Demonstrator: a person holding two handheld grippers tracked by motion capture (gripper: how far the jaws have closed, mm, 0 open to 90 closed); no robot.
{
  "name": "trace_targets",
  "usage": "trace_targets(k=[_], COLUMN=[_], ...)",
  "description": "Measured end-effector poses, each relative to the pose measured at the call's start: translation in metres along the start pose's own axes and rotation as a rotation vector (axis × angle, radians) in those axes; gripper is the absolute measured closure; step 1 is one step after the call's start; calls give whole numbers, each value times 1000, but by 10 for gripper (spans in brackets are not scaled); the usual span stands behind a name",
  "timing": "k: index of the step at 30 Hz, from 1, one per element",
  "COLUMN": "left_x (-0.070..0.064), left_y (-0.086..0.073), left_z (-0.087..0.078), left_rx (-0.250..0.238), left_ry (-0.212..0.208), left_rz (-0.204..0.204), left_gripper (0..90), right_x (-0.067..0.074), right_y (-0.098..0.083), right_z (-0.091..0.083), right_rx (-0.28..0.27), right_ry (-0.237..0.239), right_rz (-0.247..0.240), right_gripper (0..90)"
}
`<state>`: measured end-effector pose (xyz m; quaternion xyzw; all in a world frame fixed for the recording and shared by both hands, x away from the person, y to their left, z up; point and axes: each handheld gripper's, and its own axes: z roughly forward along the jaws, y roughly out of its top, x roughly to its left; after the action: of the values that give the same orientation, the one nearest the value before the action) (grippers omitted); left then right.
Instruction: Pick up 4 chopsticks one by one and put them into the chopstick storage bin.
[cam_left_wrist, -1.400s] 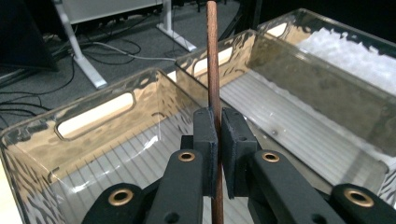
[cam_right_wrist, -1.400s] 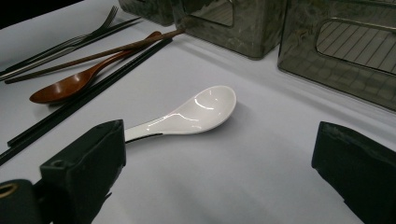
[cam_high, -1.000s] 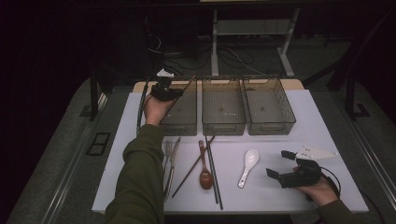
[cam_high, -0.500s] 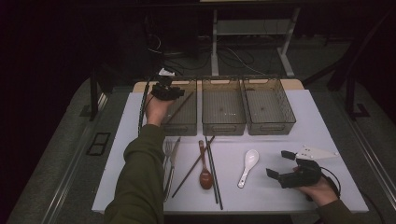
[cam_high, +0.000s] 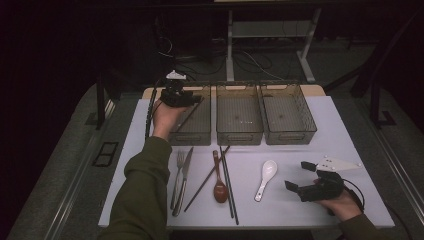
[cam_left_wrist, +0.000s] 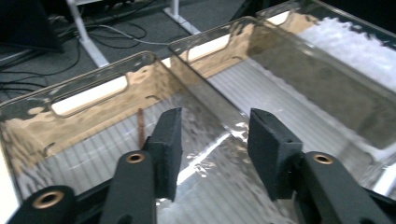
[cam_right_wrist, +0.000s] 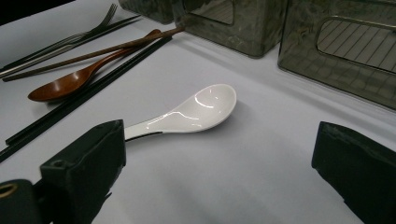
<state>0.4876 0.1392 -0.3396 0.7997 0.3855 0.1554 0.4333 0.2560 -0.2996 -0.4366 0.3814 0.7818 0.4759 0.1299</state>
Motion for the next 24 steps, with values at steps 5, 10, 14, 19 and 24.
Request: trace_targets(k=[5,10,14,19,24], left_x=[-10,-20,-26,-36,-44], left_y=[1,-2,-5,-8,-15], left_z=[-8,-15,-21,-31,-42], left_rx=[-7,-18,-9,-18,-24], left_ry=[-33,-56,-64,-78,-86], left_rz=[13,24,33,43,64], left_gripper=[474,448,432,407,378], right_x=[0,0,0,0,0], right_y=[0,0,0,-1,-1], right_z=[0,0,0,0,-1], right_rx=[0,1,2,0,-4], right_ry=[0,-2,-5,-5,-4], right_rz=[2,3,4,6,2], right_gripper=[26,26,26,27,26])
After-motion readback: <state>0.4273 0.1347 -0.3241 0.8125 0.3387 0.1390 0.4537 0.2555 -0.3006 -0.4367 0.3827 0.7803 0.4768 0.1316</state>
